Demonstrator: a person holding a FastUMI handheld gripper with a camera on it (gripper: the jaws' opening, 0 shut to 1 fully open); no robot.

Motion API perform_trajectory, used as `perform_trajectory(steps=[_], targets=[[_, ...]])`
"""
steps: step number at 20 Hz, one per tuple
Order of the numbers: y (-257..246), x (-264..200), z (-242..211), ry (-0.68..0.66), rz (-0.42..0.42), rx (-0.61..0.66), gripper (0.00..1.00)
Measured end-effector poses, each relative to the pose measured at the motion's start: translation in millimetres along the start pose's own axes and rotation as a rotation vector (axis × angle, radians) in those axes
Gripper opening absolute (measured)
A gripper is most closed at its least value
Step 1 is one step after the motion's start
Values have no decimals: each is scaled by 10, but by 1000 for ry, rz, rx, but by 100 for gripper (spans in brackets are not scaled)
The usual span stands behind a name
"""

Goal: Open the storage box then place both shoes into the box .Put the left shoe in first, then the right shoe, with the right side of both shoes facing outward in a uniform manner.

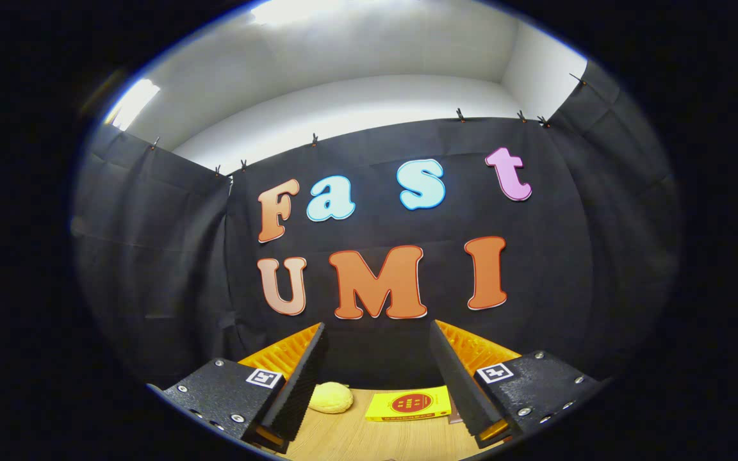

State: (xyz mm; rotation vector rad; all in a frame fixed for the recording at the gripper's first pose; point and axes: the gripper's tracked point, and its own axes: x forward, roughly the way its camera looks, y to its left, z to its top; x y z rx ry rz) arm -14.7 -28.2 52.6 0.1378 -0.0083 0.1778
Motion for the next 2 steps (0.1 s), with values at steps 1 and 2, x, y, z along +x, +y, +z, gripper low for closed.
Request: perform_trajectory(steps=[1,2], targets=[[12,3,25,-6,4,-17,95],[28,-1,38,-7,9,-30,95]])
